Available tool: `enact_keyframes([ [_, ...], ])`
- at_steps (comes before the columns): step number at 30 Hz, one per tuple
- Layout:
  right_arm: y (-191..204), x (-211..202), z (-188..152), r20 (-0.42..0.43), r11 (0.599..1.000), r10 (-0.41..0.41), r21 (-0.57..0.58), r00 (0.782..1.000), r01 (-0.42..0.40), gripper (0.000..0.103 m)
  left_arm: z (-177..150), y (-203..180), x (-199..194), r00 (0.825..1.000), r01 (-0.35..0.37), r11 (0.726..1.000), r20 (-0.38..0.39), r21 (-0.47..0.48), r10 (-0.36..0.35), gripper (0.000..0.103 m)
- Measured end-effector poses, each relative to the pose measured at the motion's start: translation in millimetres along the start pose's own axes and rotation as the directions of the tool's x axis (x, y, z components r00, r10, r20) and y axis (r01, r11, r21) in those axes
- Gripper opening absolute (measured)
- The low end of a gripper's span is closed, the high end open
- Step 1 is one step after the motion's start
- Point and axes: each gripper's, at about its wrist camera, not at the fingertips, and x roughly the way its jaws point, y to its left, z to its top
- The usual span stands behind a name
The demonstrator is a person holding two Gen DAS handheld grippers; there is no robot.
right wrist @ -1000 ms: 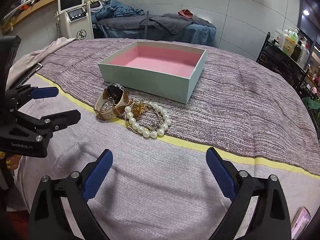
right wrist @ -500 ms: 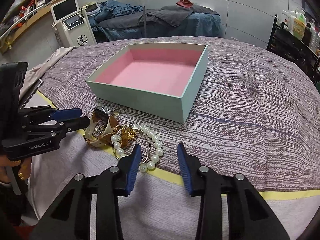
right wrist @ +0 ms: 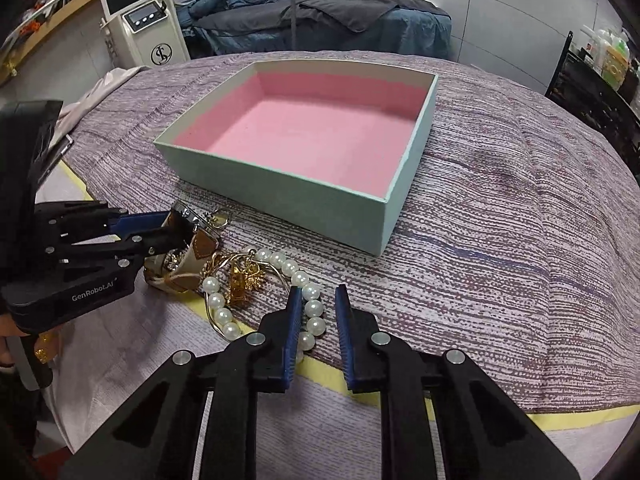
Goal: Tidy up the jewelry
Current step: 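Grasp the beige-strap watch with the left tool while the right tool grasps the pearl bracelet, then carry the watch and pearl bracelet with both tools over the pink-lined box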
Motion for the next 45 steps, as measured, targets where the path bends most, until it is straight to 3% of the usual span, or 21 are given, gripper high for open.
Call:
enact_keyframes([
  [6,11.8,0.4,-4.3,0.024,0.997,-0.073,0.014,0.997,0.073,0.009,-3.9,-6.1,-1.5,1.0,-0.023,0.999,0.022,0.039,0.022,0.005],
  [15,21.4,-25.8,-23.8,0.149,0.997,-0.082,0.011,0.985,0.081,0.009,-16.3,-0.9,-21.1,0.997,0.009,1.0,0.072,-0.014,-0.008,0.005],
  [29,19.9,-80.3,-9.9,0.256,0.997,0.07,-0.003,0.964,-0.072,0.009,-13.2,-1.4,-67.6,0.985,0.034,0.999,0.169,0.0,-0.033,0.005],
  [40,13.9,-98.4,28.9,0.332,0.996,0.086,-0.022,0.939,-0.083,0.009,23.8,7.0,-73.5,0.979,0.03,1.0,0.2,-0.003,-0.028,0.005],
  [45,8.8,-83.7,60.5,0.339,0.997,0.067,0.001,0.938,-0.071,0.009,63.8,14.5,-58.2,0.98,-0.047,0.999,0.193,0.008,0.044,0.005],
])
